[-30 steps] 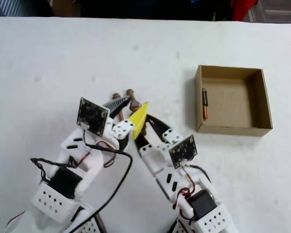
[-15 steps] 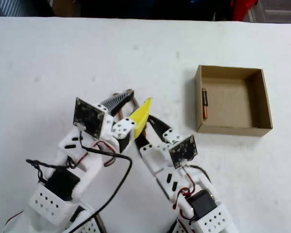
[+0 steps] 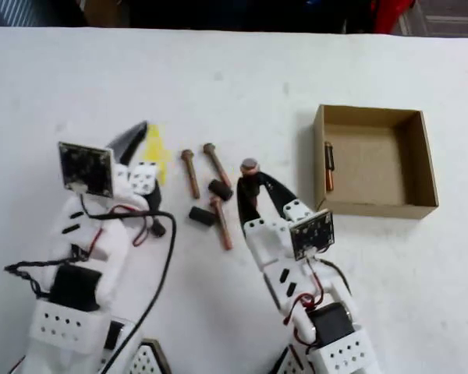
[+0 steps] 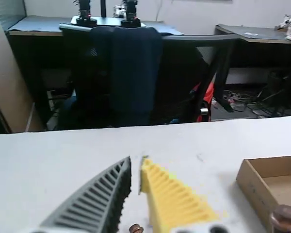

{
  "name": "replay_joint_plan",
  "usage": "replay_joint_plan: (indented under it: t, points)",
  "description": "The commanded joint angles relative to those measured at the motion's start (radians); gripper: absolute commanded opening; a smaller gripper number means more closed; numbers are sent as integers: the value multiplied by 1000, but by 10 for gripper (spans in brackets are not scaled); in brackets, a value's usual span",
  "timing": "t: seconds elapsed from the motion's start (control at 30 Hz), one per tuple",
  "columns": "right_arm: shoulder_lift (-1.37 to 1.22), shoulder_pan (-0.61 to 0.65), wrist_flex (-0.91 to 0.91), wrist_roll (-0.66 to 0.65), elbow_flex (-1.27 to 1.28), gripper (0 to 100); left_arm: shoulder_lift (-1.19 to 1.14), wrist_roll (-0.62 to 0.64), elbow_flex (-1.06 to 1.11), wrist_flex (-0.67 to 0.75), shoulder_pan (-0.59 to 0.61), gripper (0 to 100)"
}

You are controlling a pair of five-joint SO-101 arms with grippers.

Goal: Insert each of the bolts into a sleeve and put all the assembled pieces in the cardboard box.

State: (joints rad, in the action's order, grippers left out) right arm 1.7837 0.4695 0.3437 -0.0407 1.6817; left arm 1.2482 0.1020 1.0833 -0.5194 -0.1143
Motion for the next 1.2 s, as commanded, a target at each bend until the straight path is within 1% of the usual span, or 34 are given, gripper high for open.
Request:
replay_joint_plan:
  t: [0.0, 0.1, 0.23, 0.3, 0.37, 0.47, 0.63, 0.7, 0.8, 0.9, 1.03, 1.17]
  points:
    - [16, -36, -2, 6, 9, 17, 68, -2, -51, -74, 44, 54]
    - [16, -68, 48, 5, -5, 17, 151, -3, -51, -199, 61, 54]
    - [16, -90, 226, 5, -118, 17, 266, -6, -49, -333, 81, 54]
    - [16, -102, 289, -21, -170, 17, 309, -23, -32, -344, 99, 54]
    - [10, -117, 332, -74, -210, 17, 338, -86, 6, -344, 104, 54]
    - [8, -160, 397, -100, -267, 17, 369, -175, 91, -345, 113, 54]
    - [4, -217, 509, -109, -397, 16, 430, -189, 196, -345, 140, 54]
    - [-24, -232, 559, -153, -471, 16, 463, -189, 239, -347, 148, 54]
    - [-130, -254, 611, -181, -571, 16, 527, -189, 304, -345, 173, 54]
    - [-282, -286, 605, -186, -647, 16, 582, -190, 351, -351, 199, 53]
    - [-487, -358, 567, -189, -744, 16, 581, -190, 385, -350, 217, 53]
    - [-699, -443, 555, -258, -847, 17, 581, -190, 431, -345, 222, 53]
